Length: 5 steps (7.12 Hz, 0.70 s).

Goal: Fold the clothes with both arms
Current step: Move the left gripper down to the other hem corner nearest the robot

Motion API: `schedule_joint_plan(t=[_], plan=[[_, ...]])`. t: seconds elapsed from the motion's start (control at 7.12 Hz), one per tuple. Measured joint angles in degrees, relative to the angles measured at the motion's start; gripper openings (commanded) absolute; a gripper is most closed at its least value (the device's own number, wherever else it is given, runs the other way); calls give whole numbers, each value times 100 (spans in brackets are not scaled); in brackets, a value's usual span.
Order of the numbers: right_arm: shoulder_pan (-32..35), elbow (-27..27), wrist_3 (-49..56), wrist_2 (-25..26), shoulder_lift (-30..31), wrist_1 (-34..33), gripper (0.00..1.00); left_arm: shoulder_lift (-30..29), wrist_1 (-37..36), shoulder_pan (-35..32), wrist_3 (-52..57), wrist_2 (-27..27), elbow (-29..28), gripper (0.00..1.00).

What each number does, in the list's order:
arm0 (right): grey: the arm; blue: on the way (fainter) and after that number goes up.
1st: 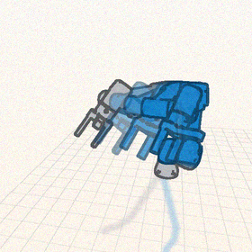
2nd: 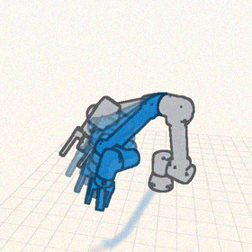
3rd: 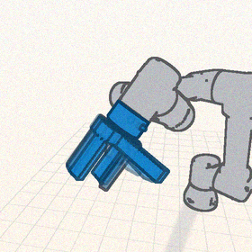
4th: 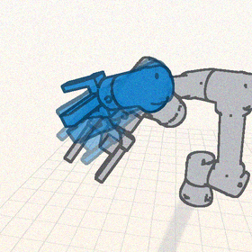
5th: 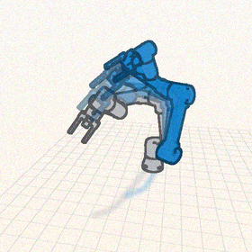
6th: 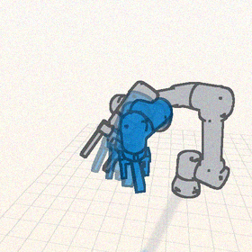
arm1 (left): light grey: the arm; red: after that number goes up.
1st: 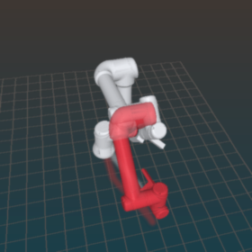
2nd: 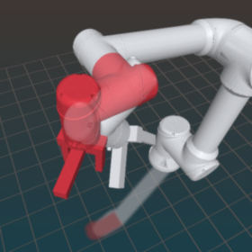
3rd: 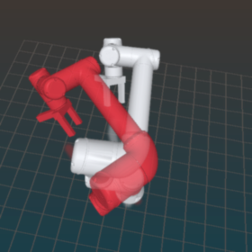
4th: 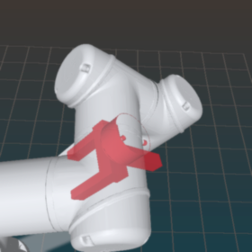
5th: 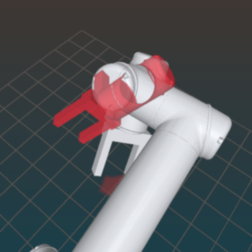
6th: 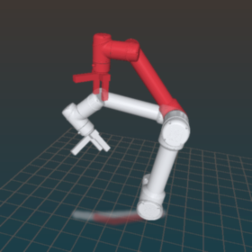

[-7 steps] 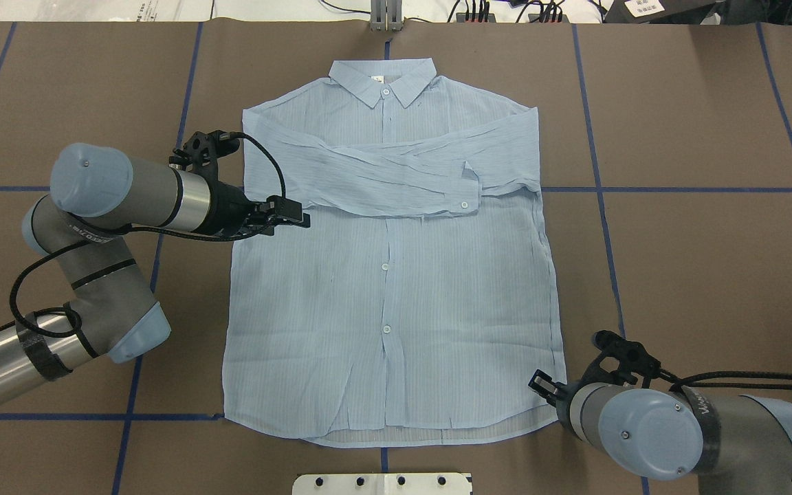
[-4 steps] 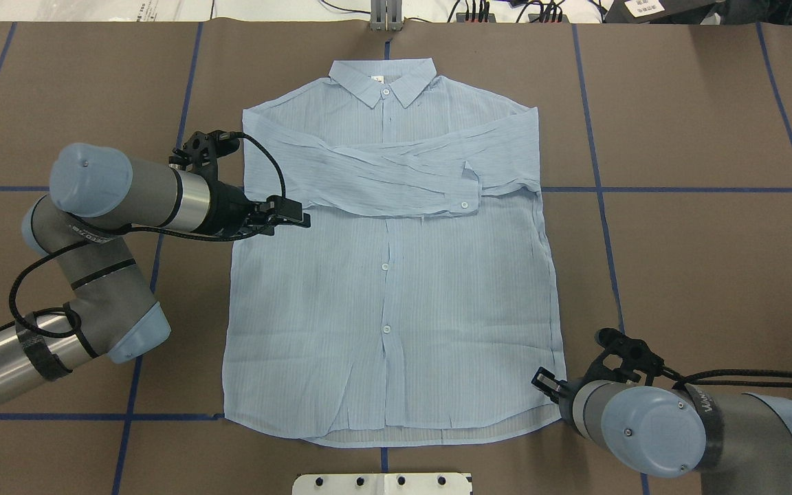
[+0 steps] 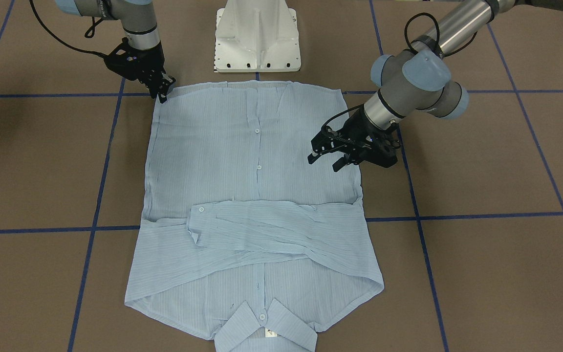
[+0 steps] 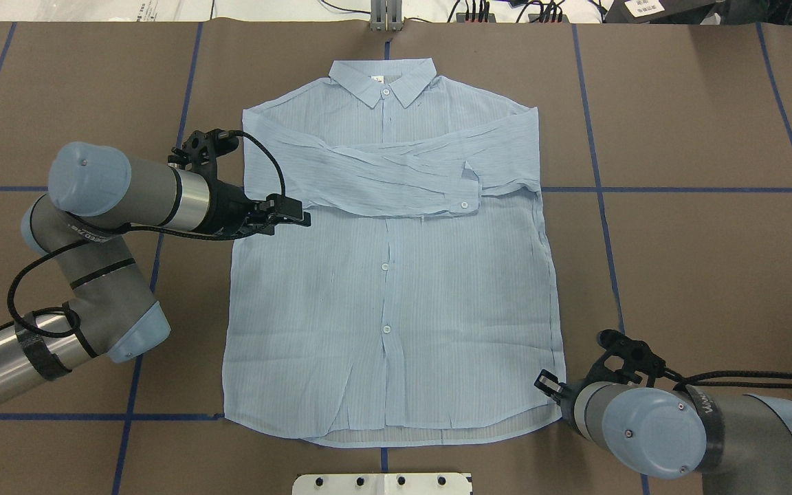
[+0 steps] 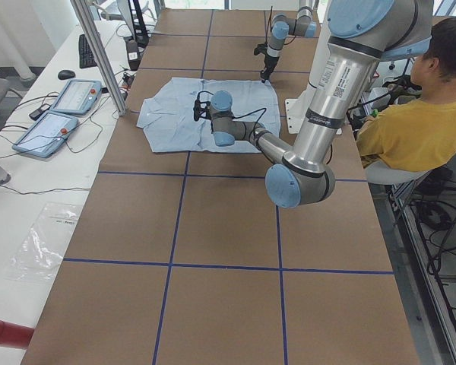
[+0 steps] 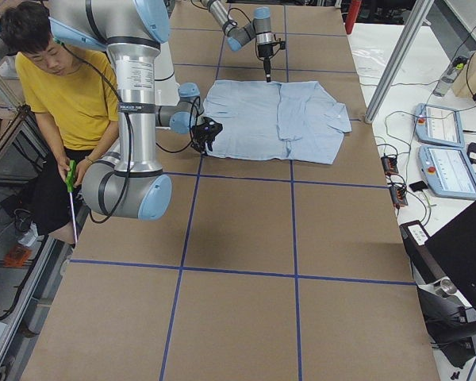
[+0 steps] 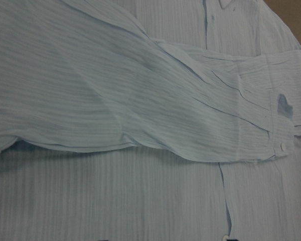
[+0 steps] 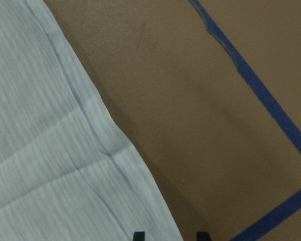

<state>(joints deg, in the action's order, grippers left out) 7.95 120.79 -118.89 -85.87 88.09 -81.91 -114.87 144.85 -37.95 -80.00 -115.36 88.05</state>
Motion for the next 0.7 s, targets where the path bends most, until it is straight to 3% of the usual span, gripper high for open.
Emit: schedule_joint_plan(t=[0.28, 0.7], plan=[[-53, 8, 6, 0, 5, -8, 0, 231, -64, -28, -61, -14, 273, 83], [-40, 72, 26, -6, -20, -72, 0, 1636, -1058, 16, -126, 232, 1787, 83]])
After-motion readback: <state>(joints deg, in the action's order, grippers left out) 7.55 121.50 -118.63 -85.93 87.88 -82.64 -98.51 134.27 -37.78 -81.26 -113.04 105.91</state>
